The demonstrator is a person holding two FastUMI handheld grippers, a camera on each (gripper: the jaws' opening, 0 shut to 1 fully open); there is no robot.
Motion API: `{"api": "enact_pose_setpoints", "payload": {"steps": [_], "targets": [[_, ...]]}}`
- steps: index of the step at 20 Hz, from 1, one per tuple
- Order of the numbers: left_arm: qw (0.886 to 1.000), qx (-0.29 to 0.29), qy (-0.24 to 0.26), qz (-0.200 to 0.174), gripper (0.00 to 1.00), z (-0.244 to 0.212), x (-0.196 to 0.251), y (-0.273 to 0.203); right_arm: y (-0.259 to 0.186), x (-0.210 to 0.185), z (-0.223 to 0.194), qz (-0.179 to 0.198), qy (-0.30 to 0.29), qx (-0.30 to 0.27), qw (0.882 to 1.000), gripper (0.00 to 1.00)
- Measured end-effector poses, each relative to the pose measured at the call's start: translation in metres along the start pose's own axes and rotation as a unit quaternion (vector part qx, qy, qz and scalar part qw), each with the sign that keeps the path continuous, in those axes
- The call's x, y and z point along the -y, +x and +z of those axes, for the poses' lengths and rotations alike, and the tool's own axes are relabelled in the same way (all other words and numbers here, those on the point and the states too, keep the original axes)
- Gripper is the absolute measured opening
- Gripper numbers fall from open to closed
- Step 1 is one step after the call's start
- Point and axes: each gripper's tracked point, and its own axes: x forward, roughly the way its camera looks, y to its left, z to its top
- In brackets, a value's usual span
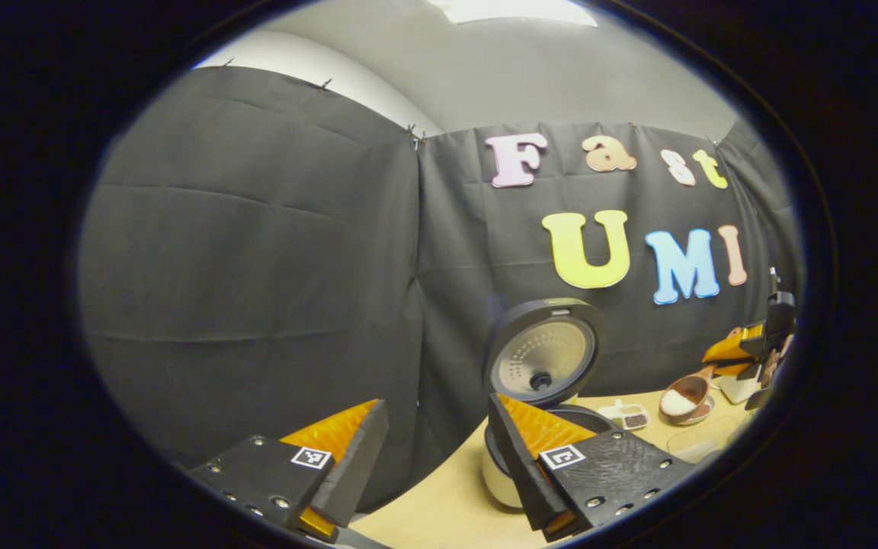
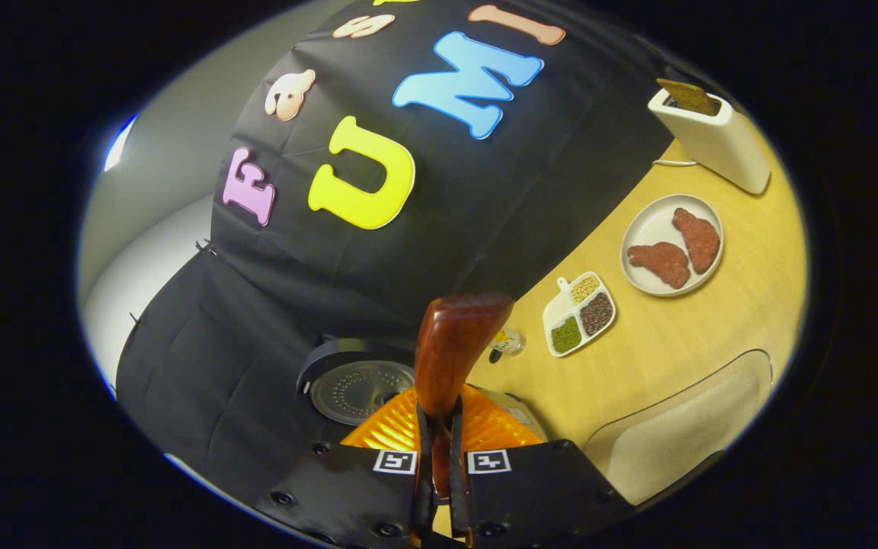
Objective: Close the left gripper, press the button to open the rice cooker; take a wooden spoon from the chopstick holder with the right hand, scoop a spoonful of rice and pour it into the rice cooker, then put the wooden spoon back into the chopstick holder.
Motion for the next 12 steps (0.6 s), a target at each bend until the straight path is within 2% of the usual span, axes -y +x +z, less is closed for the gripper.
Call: {"api": "enact_pose_setpoints", "payload": {"steps": [6, 9, 11, 12], "targets": [[0.999, -0.009, 0.005, 0.04, 0.81, -0.009, -0.041, -0.003, 0.066, -0.035, -0.045, 0.025, -0.043, -0.029, 0.998, 0.1], [0.998, -0.018, 0.006, 0.067, 0.81, -0.02, -0.063, -0.009, 0.096, -0.038, -0.077, 0.02, -0.072, -0.051, 0.996, 0.1], [0.996, -0.024, 0.004, 0.082, 0.81, -0.025, -0.077, -0.013, 0.111, -0.042, -0.1, 0.016, -0.09, -0.07, 0.993, 0.06], [0.996, -0.027, 0.003, 0.089, 0.81, -0.028, -0.084, -0.016, 0.119, -0.041, -0.11, 0.013, -0.1, -0.08, 0.992, 0.1]]}}
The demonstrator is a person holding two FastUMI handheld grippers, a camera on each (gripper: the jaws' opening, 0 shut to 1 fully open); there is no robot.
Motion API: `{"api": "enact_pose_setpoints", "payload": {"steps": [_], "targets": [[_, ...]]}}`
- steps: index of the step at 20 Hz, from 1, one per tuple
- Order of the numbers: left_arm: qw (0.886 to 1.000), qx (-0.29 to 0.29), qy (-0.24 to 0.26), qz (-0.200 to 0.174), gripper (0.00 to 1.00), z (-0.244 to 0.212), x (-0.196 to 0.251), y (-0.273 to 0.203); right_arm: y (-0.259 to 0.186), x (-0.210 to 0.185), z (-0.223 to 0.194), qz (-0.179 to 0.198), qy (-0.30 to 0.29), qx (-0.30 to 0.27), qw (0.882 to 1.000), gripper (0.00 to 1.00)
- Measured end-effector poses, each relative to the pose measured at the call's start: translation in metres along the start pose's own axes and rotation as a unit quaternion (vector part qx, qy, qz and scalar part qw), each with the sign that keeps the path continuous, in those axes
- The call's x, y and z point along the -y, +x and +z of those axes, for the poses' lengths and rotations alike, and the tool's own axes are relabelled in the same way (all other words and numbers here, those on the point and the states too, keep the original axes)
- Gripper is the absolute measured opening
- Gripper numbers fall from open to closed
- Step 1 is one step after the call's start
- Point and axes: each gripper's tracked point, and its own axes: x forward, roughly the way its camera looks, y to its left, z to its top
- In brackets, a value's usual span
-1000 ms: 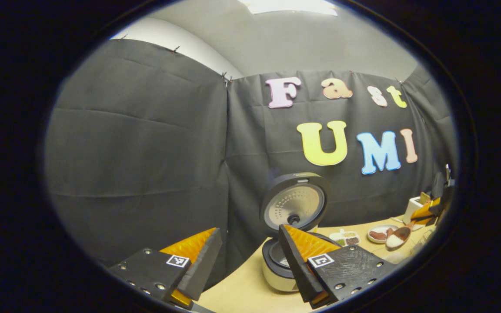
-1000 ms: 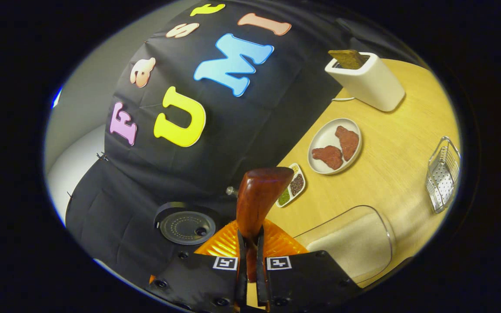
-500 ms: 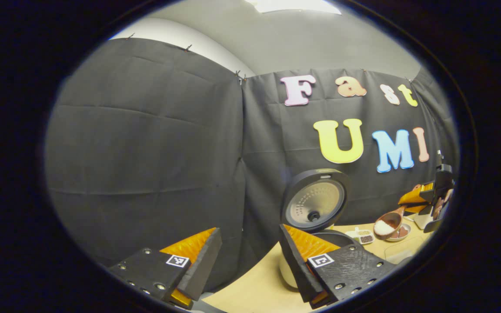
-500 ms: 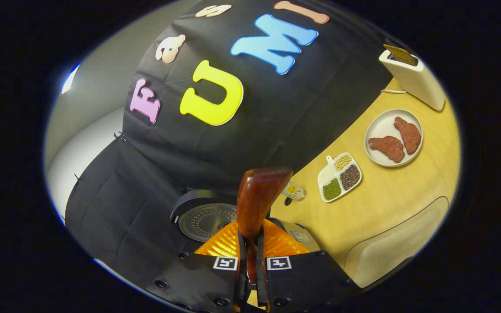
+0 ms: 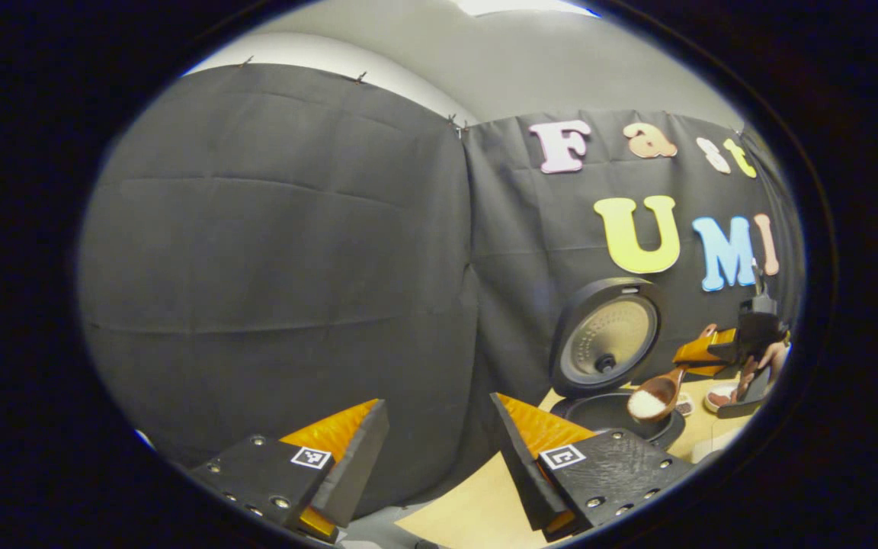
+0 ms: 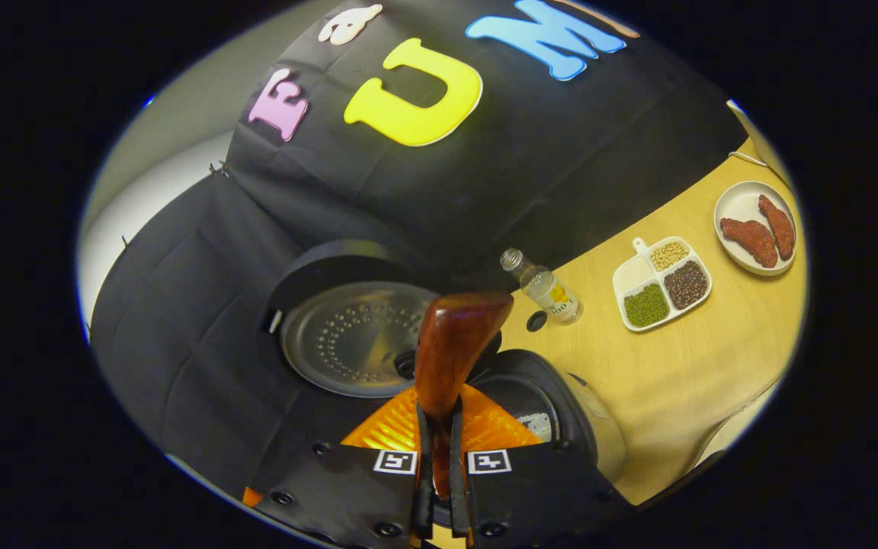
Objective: Close the left gripper, press the button to open the rice cooker; take a wooden spoon from the chopstick holder with the right hand, scoop a spoonful of rice and pour it into the rice cooker, then put the wooden spoon back into the chopstick holder.
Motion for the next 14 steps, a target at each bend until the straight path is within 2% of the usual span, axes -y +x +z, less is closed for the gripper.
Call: {"api": "enact_pose_setpoints", "payload": {"steps": [5, 6, 14], "targets": [[1.0, -0.011, 0.003, 0.023, 0.81, -0.012, -0.02, -0.002, 0.032, -0.003, -0.035, -0.015, -0.074, -0.029, 0.997, 0.1], [1.0, -0.014, 0.003, 0.025, 0.83, -0.014, -0.022, -0.002, 0.036, -0.002, -0.041, -0.019, -0.096, -0.033, 0.995, 0.1], [1.0, -0.014, 0.002, 0.023, 0.81, -0.016, -0.018, 0.006, 0.045, -0.009, -0.056, -0.029, -0.246, -0.043, 0.968, 0.1]]}}
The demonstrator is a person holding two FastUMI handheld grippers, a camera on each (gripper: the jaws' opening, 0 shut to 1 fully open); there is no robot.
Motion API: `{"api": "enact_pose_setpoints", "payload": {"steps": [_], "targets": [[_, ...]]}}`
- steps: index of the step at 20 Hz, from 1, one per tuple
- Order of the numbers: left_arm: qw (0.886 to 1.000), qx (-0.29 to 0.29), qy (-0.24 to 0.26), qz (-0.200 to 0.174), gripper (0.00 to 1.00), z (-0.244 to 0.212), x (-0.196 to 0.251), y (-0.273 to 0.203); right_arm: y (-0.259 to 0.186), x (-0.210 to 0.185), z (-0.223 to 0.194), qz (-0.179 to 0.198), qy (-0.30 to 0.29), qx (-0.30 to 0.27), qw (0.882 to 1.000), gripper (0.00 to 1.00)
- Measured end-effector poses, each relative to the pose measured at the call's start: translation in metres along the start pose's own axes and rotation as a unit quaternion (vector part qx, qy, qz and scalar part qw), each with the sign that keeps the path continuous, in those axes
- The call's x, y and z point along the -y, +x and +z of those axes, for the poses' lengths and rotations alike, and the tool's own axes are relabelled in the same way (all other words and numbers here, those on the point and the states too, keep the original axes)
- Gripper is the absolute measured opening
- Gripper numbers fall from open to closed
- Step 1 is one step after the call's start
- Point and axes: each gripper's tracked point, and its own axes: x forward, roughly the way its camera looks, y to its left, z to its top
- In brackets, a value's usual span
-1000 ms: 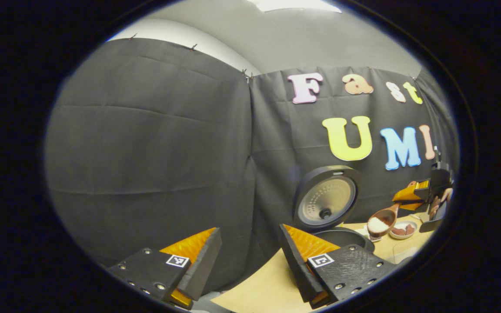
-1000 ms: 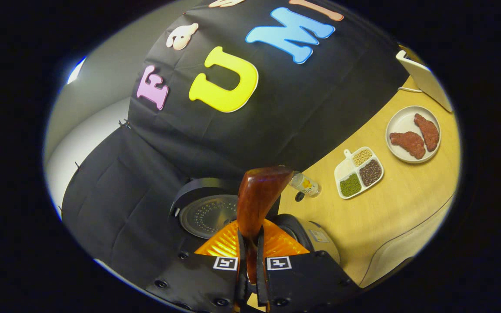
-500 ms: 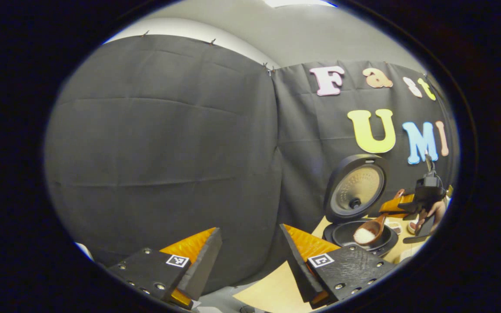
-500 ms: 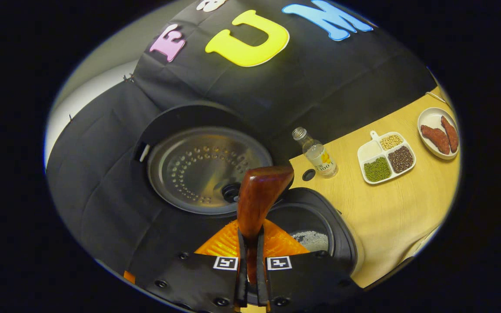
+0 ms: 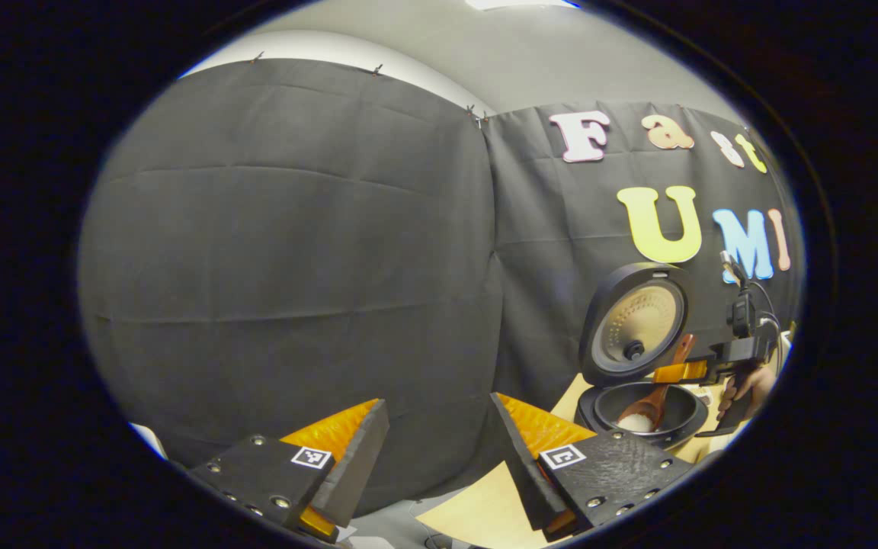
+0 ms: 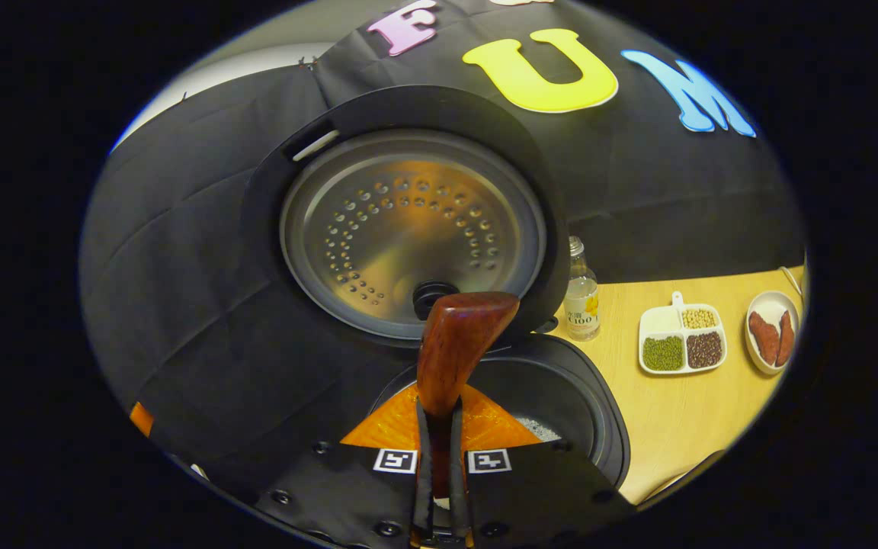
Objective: Close the left gripper, press the button to open the rice cooker; take a wooden spoon from the chopstick holder with the right hand, scoop a spoonful of rice and pour it into the rice cooker, then put the wooden spoon back into the chopstick holder.
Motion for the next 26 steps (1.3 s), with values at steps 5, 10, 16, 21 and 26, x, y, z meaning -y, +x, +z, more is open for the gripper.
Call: {"api": "enact_pose_setpoints", "payload": {"steps": [5, 10, 16, 21, 26], "targets": [[1.0, 0.002, -0.003, -0.008, 0.81, 0.0, 0.008, 0.001, -0.001, -0.001, 0.005, -0.013, -0.066, 0.009, 0.998, 0.1], [1.0, 0.004, -0.011, -0.017, 0.82, 0.001, 0.013, 0.004, -0.01, 0.001, 0.011, -0.033, -0.183, 0.025, 0.982, 0.1], [1.0, 0.007, -0.012, -0.027, 0.81, 0.003, 0.018, 0.004, -0.015, -0.013, 0.013, -0.043, -0.353, 0.05, 0.933, 0.1], [1.0, 0.007, -0.017, -0.024, 0.81, 0.002, 0.02, 0.007, -0.015, -0.023, 0.012, -0.053, -0.478, 0.069, 0.874, 0.07], [0.999, 0.004, -0.026, -0.024, 0.81, 0.002, 0.016, 0.013, -0.018, -0.027, 0.01, -0.059, -0.565, 0.08, 0.819, 0.1]]}}
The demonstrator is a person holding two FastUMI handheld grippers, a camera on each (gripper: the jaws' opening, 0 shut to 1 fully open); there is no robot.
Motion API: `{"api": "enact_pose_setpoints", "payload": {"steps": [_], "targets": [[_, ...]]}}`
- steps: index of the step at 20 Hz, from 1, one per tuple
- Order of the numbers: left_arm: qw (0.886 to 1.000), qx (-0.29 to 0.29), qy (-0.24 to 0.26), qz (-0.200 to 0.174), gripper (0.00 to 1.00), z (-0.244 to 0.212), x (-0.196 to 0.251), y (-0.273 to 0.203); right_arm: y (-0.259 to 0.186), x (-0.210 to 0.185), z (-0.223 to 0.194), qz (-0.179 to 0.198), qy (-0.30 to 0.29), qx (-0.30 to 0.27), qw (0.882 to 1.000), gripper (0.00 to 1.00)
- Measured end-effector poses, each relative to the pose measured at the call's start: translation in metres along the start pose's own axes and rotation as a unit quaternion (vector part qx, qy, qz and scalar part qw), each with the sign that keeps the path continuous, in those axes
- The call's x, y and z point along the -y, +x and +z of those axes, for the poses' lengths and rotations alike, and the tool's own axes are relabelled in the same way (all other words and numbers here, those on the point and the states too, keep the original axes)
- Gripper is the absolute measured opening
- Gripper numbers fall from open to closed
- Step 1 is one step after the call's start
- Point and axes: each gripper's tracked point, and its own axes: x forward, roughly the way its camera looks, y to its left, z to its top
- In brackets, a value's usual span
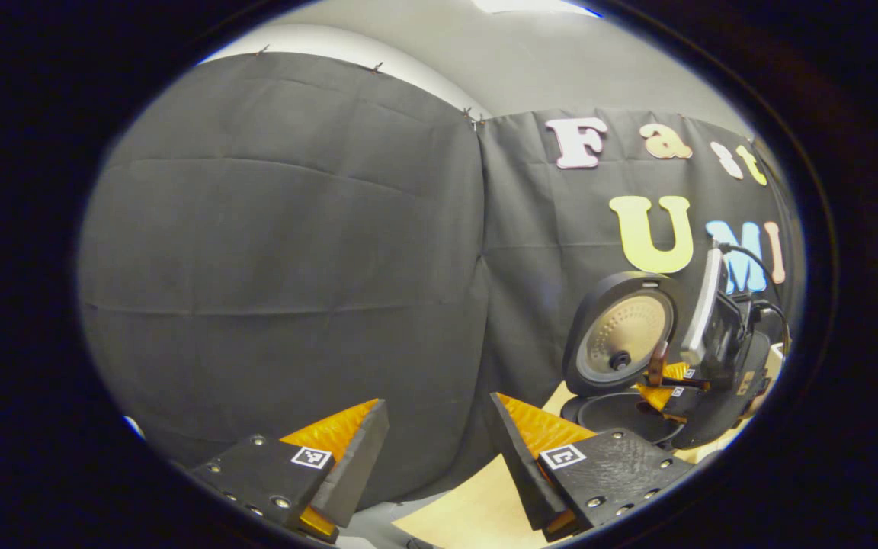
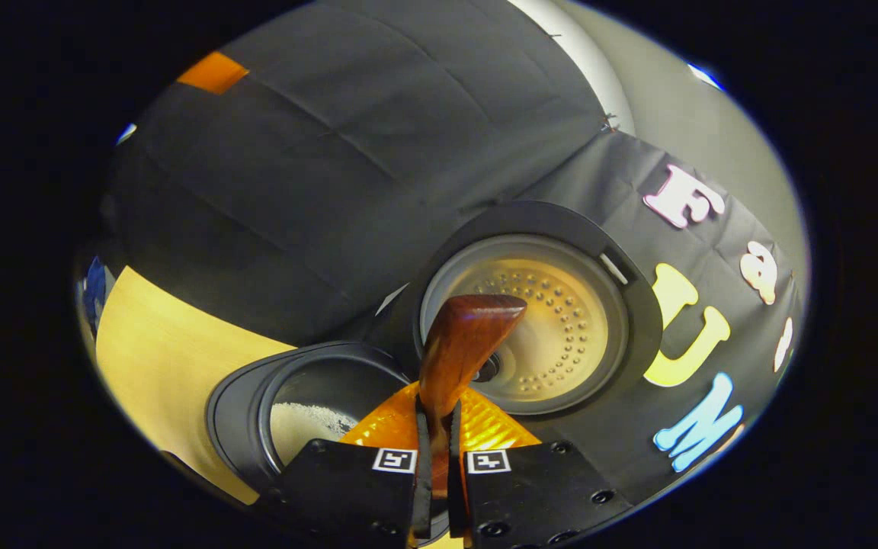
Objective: Close the left gripper, press the button to open the rice cooker; take a wooden spoon from the chopstick holder with the right hand, scoop a spoonful of rice and pour it into the rice cooker, then put the wooden spoon back into the chopstick holder.
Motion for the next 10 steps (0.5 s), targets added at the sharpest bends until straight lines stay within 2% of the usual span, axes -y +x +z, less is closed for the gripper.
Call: {"api": "enact_pose_setpoints", "payload": {"steps": [3, 6, 7, 10], "targets": [[1.0, 0.001, -0.002, -0.003, 0.81, -0.001, 0.001, -0.001, -0.002, 0.0, -0.004, 0.004, 0.036, -0.009, 0.999, 0.08], [1.0, 0.002, -0.001, -0.007, 0.81, 0.001, 0.004, -0.001, -0.004, 0.011, -0.011, 0.005, 0.131, -0.023, 0.991, 0.1], [1.0, 0.002, -0.003, -0.008, 0.81, 0.003, 0.006, -0.001, -0.005, 0.017, -0.013, 0.004, 0.169, -0.024, 0.985, 0.1], [1.0, 0.007, -0.003, -0.014, 0.81, 0.011, 0.011, 0.001, -0.018, 0.042, -0.012, -0.002, 0.292, -0.018, 0.956, 0.1]]}}
